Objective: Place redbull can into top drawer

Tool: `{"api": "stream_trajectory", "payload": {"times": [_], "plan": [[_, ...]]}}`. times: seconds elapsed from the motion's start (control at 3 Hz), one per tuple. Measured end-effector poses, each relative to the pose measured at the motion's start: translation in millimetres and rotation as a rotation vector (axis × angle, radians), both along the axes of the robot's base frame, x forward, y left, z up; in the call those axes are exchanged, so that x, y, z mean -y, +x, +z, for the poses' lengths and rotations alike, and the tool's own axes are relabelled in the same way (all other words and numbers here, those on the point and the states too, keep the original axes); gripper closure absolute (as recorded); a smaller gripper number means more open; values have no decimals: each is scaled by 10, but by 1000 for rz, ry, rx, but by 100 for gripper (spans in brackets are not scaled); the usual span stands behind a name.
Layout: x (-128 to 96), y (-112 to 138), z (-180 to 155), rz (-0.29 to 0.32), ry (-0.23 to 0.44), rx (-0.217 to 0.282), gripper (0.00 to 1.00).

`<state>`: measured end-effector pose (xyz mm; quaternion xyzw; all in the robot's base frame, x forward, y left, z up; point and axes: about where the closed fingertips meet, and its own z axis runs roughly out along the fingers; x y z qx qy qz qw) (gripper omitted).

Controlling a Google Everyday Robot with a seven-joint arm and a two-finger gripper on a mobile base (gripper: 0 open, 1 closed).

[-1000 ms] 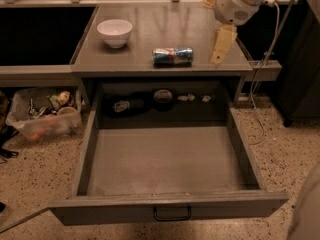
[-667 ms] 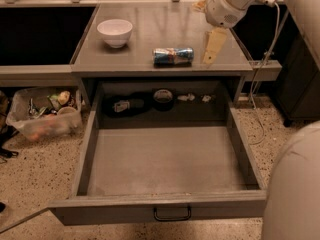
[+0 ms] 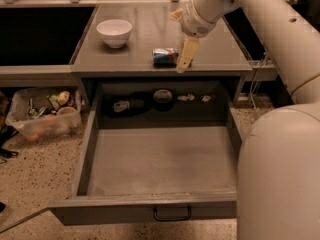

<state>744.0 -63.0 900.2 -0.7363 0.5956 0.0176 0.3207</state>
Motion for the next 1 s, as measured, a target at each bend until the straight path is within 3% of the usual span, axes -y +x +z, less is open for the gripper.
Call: {"api": "stream_trajectory", "payload": {"times": [0.33, 0.67, 1.0], "plan": [[-274, 137, -211, 17, 8, -8, 0], [-334, 297, -390, -43, 40, -41, 0], [-298, 410, -531, -131, 81, -117, 19]]}}
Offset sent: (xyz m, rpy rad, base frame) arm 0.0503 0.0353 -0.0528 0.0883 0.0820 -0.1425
